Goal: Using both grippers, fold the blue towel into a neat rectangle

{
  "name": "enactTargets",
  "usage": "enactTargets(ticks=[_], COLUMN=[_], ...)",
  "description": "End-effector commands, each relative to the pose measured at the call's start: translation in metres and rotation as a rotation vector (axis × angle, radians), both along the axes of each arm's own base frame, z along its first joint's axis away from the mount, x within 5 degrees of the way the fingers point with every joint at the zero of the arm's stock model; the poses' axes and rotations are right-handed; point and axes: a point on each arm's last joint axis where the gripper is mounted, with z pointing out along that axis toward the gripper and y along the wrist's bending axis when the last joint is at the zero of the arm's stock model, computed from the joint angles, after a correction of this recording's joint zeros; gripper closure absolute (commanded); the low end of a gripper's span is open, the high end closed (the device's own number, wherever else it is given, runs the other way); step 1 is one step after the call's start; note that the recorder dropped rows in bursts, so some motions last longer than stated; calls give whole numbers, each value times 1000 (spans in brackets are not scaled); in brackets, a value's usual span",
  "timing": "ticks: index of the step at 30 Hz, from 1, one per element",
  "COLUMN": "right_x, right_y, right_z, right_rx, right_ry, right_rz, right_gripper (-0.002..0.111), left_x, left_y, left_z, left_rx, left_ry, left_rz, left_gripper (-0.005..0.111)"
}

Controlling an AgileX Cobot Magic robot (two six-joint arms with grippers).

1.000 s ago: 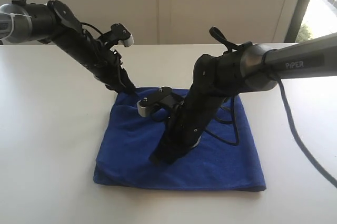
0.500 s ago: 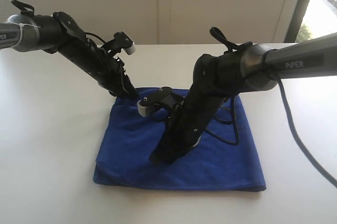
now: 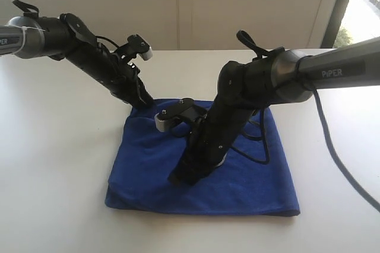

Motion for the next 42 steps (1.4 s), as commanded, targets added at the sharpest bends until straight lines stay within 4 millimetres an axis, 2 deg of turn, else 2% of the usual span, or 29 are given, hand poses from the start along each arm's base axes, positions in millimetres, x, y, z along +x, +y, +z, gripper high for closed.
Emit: enactTargets(ticks=[1, 12, 21, 29, 32, 38, 42], right_x=[-2, -4, -4, -4, -4, -4, -4], right_y=[-1, -1, -1, -1, -1, -1, -1], right_z=[-13, -13, -13, -14, -14, -14, -14], right_rx=[-18, -21, -21, -21, -21, -21, -21], right_ry=[42, 58, 60, 62, 62, 62, 62], right_rz=[2, 7, 8, 9, 9, 9, 9], right_gripper=[108, 108, 108, 108, 108, 108, 108], left_x=[4, 12, 14, 15, 15, 15, 12], left_y=[6, 17, 19, 18, 18, 18, 19], left_z=[14, 5, 3, -20, -21, -19, 5], left_rx=[17, 103, 100, 123, 123, 122, 101], left_ry=[-28, -26, -36, 16, 17, 15, -24], left_rz=[113, 292, 328, 324, 324, 323, 324], left_gripper=[107, 107, 107, 106, 98, 59, 55])
